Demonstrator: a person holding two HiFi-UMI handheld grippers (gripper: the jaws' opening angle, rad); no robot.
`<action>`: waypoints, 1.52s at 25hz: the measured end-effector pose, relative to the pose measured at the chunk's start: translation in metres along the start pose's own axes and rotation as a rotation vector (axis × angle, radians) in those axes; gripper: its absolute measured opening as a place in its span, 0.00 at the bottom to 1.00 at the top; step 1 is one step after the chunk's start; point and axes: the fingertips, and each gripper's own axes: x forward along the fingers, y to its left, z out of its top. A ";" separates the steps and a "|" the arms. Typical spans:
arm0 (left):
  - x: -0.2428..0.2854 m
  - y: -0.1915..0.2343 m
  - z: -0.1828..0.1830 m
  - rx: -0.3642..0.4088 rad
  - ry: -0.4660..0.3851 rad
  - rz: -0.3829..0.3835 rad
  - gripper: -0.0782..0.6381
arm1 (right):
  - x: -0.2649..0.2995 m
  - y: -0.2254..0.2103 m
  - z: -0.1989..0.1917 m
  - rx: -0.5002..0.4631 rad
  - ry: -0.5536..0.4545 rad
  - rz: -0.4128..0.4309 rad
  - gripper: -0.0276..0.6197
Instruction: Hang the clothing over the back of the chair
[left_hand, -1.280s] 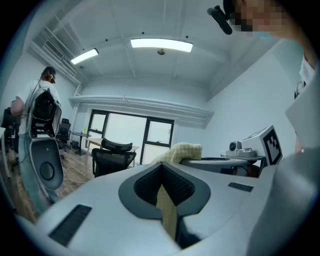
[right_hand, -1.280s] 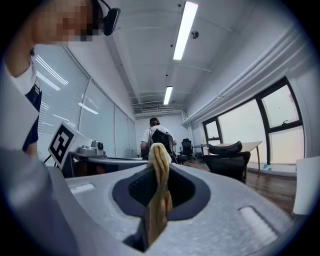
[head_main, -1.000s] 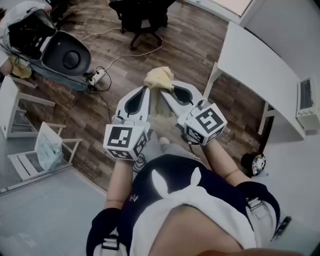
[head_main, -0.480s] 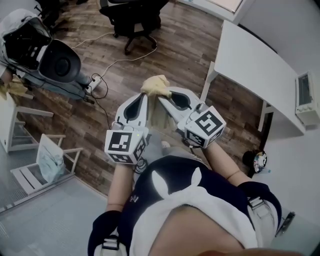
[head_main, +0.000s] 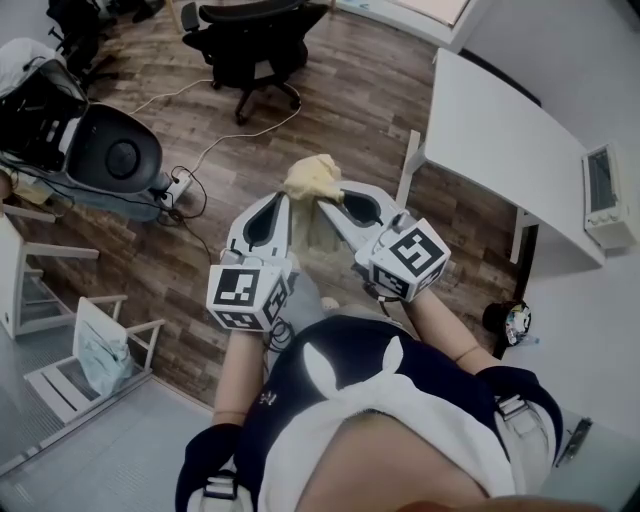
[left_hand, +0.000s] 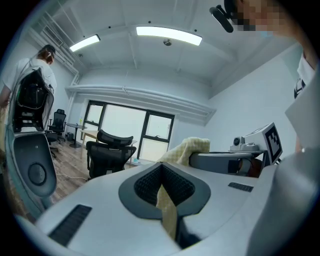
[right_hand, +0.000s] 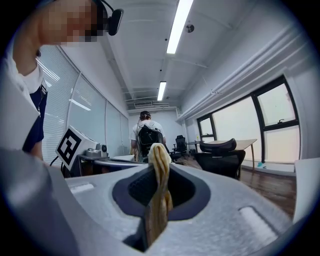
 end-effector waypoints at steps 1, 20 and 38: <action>0.005 0.006 0.003 0.001 0.000 -0.003 0.12 | 0.006 -0.005 0.001 0.002 -0.001 -0.005 0.10; 0.066 0.117 0.032 -0.017 0.013 -0.033 0.12 | 0.127 -0.056 0.019 0.065 -0.010 -0.019 0.10; 0.075 0.201 0.044 -0.018 -0.003 -0.109 0.12 | 0.209 -0.061 0.027 0.029 -0.038 -0.109 0.10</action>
